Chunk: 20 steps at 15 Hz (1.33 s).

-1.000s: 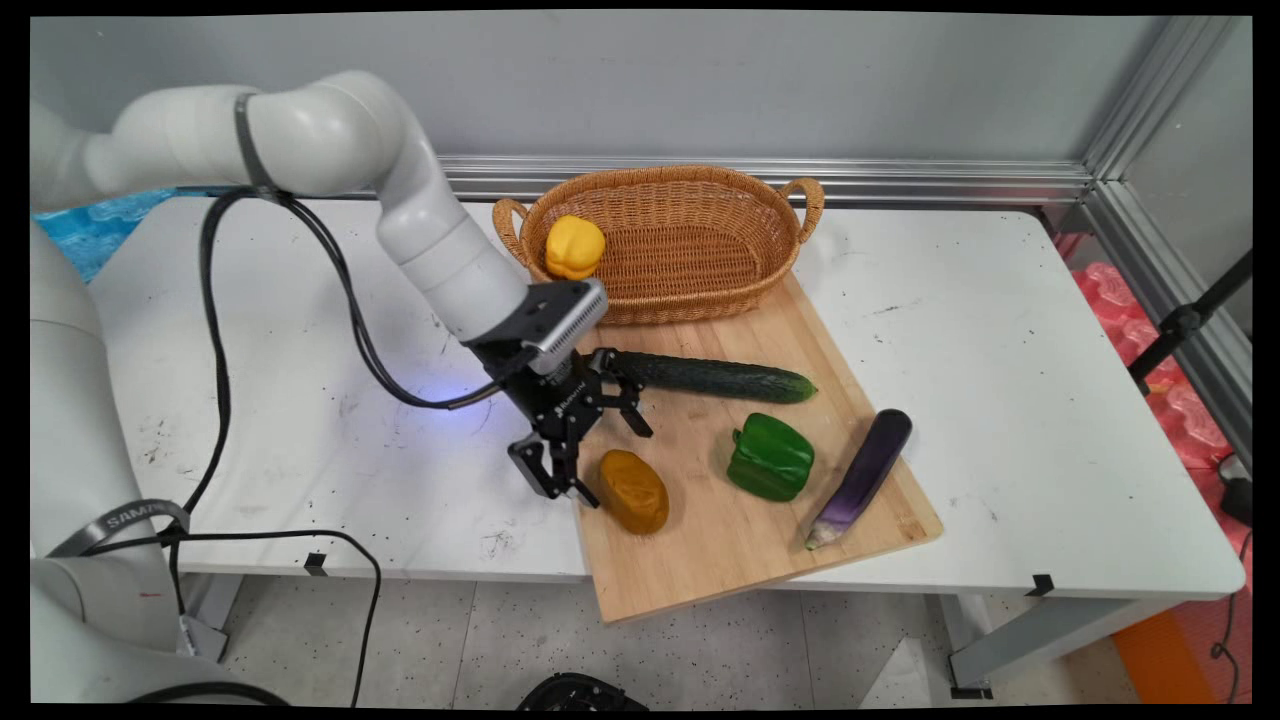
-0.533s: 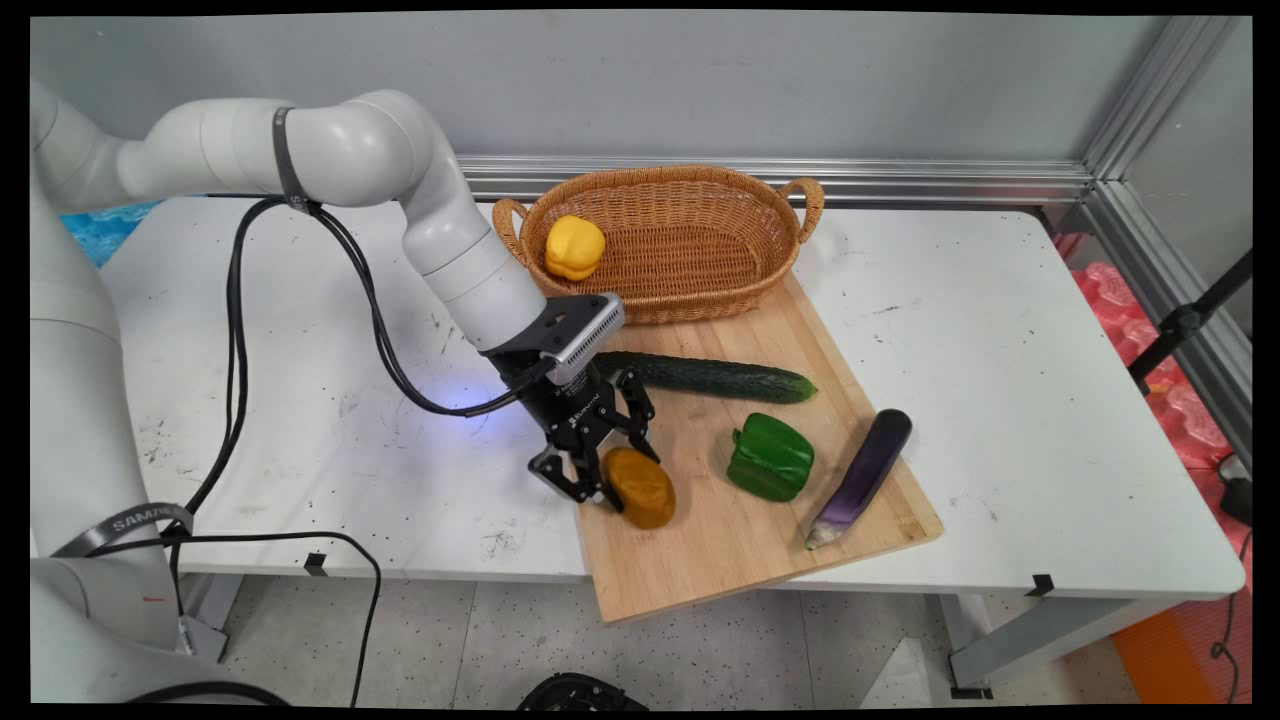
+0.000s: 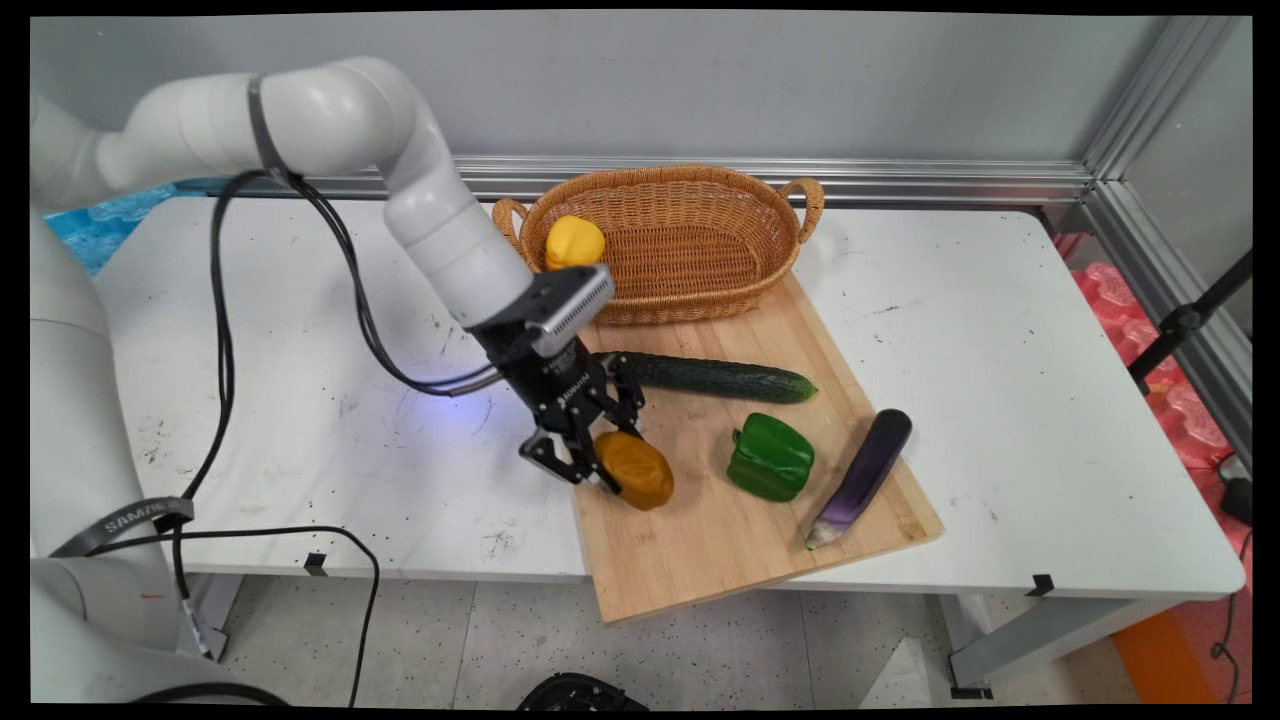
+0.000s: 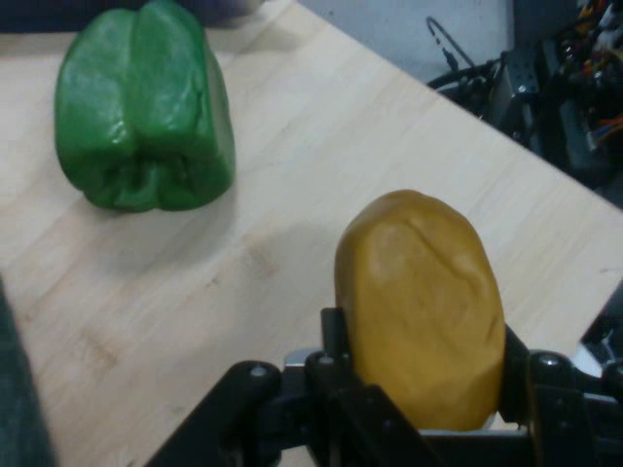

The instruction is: Place the picked object in the vegetable basket

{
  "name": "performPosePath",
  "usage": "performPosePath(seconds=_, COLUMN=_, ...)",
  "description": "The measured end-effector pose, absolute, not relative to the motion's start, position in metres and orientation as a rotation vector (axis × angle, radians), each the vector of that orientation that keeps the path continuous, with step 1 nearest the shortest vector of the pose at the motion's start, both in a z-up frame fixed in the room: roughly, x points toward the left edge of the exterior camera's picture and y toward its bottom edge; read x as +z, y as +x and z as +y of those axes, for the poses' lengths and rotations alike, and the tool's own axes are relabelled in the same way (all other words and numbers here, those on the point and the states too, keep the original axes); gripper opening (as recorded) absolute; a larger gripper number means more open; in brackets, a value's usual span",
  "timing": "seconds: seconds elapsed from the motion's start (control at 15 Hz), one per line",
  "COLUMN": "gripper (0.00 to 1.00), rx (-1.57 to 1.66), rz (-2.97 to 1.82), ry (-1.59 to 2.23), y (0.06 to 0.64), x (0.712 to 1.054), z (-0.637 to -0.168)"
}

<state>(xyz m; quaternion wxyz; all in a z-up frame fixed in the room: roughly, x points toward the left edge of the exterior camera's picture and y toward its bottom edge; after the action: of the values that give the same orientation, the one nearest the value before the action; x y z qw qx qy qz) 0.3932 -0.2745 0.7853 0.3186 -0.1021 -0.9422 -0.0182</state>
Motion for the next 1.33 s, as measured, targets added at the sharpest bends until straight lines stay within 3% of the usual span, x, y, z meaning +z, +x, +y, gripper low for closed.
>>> performPosePath(seconds=0.73, gripper=0.00, rx=0.022, rz=-2.482, ry=0.170, y=0.443, x=0.871, z=-0.270)
performPosePath(seconds=1.33, gripper=0.00, rx=0.202, rz=-2.405, ry=0.616, y=0.484, x=0.917, z=-0.303)
